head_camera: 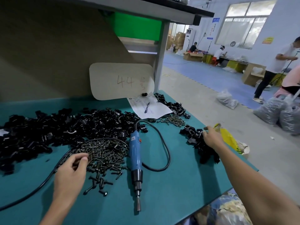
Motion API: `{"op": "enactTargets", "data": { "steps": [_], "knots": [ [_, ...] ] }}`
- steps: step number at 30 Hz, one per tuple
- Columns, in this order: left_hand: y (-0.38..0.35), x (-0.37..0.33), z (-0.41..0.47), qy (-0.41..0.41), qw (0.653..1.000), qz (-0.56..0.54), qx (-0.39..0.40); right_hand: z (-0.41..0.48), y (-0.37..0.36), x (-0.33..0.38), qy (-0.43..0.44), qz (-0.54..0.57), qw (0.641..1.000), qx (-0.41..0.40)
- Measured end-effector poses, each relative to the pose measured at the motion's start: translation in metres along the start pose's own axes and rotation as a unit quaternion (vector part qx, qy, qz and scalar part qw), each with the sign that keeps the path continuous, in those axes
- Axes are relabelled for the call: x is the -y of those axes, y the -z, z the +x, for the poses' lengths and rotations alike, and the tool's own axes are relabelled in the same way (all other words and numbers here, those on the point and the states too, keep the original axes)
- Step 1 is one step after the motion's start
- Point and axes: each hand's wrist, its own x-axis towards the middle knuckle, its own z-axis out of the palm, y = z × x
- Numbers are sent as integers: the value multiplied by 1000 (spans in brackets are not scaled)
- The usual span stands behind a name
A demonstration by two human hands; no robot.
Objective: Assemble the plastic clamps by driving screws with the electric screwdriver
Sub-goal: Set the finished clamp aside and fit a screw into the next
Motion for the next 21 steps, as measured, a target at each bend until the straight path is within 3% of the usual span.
{"op": "enactTargets", "data": {
  "steps": [5, 8, 11, 14, 15, 18, 21],
  "knots": [
    [27, 9, 18, 10, 998, -2, -59, 9, -1, 0, 4, -36, 998, 61],
    [55, 10, 39, 30, 990, -11, -134, 2, 4, 26, 13, -88, 996, -12],
    [77, 11, 64, 66, 969, -44, -234, -16, 2, 86, 132, -55, 989, -31],
    [84, 16, 87, 94, 953, 25, -286, -49, -15, 165, 282, 27, 958, 47],
    [87, 18, 94, 100, 955, 85, -264, -62, -27, 193, 329, 36, 939, 93],
    [88, 26, 110, 110, 953, 268, -89, -91, -69, 261, 445, -18, 873, 201],
    [89, 41, 118, 91, 909, 405, 39, -101, -109, 303, 462, -76, 856, 219]
  ]
}}
